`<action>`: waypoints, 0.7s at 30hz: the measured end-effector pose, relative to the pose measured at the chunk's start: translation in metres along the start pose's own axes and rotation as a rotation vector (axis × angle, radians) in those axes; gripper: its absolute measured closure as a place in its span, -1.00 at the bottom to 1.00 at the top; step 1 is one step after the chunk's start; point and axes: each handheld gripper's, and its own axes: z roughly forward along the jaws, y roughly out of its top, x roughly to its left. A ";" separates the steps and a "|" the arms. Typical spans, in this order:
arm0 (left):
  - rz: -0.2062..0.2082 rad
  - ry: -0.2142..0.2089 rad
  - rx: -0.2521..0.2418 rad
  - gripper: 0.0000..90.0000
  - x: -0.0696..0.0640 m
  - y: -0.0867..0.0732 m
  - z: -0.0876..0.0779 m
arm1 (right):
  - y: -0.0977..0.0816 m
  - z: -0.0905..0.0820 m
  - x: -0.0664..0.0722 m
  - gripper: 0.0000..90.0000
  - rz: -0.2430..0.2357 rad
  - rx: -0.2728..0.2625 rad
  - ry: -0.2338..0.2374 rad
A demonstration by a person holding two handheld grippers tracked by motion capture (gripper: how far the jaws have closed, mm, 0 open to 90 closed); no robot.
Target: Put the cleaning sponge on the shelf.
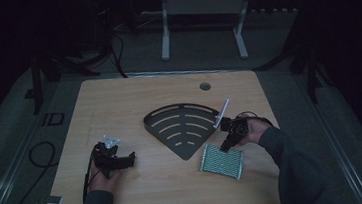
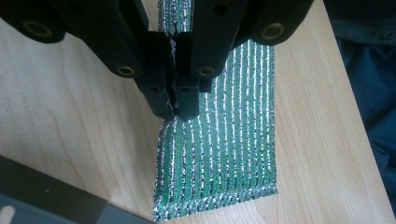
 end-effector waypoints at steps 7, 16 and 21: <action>0.001 0.000 0.000 -0.89 0.000 0.000 0.000 | 0.004 -0.008 0.000 0.93 -0.003 -0.016 -0.009; 0.000 0.000 0.000 -0.89 0.000 0.000 0.000 | 0.010 -0.019 0.001 0.93 -0.011 -0.038 -0.031; 0.000 0.000 0.000 -0.89 0.000 0.000 0.000 | 0.014 -0.026 0.001 0.93 -0.011 -0.056 -0.036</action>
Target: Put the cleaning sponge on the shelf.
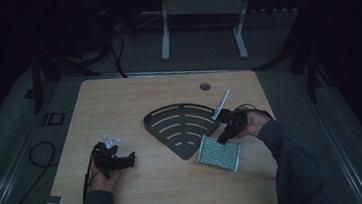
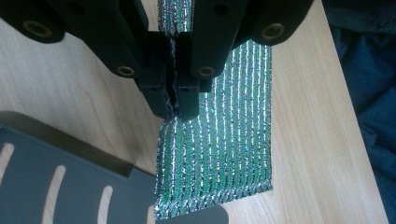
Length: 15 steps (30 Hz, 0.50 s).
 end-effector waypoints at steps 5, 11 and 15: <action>0.000 0.001 -0.001 -0.89 0.000 0.000 0.000 | 0.005 -0.006 0.000 0.93 -0.002 -0.013 -0.009; 0.000 0.000 -0.001 -0.89 0.000 0.000 0.000 | 0.010 -0.008 -0.005 0.92 0.018 -0.026 -0.021; 0.002 0.000 0.001 -0.89 0.000 0.000 0.000 | 0.016 -0.009 -0.005 0.93 0.019 -0.031 -0.034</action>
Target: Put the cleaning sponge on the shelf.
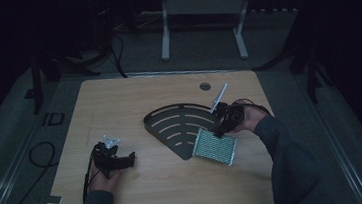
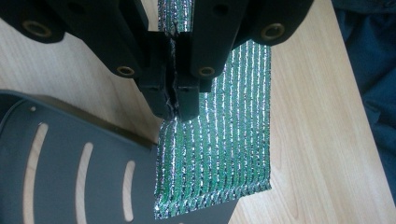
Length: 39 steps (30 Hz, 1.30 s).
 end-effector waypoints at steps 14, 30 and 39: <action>0.000 0.000 0.000 -0.89 0.000 0.000 0.000 | 0.021 0.003 -0.001 0.93 0.013 -0.001 -0.026; 0.000 0.000 0.001 -0.89 0.000 0.000 0.000 | 0.044 0.001 -0.003 0.93 0.017 0.000 -0.065; -0.002 0.000 0.000 -0.89 0.000 0.000 0.000 | 0.053 0.001 -0.007 0.93 0.028 -0.008 -0.073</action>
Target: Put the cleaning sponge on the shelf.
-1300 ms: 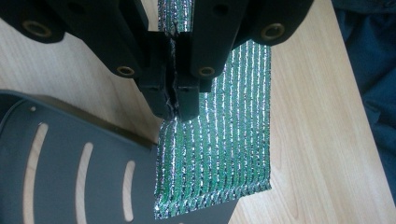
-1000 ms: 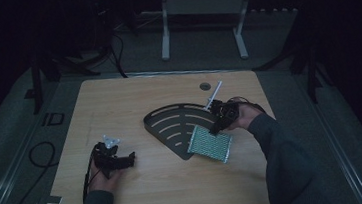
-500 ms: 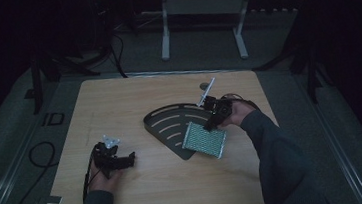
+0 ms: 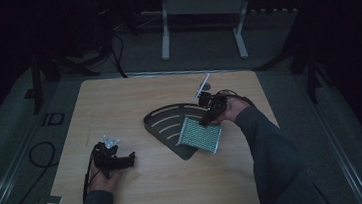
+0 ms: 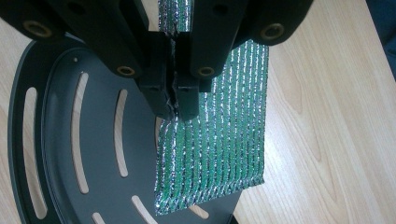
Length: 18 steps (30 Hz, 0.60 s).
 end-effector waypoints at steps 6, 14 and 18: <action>0.001 0.001 0.000 -0.89 0.000 0.000 0.000 | 0.008 0.003 0.001 0.94 -0.006 0.012 -0.007; -0.002 0.000 -0.002 -0.89 0.000 0.000 0.000 | 0.014 0.004 -0.001 0.97 -0.003 -0.002 -0.025; -0.002 0.001 -0.002 -0.89 0.000 0.000 0.000 | 0.018 0.005 -0.003 0.98 -0.006 -0.008 -0.033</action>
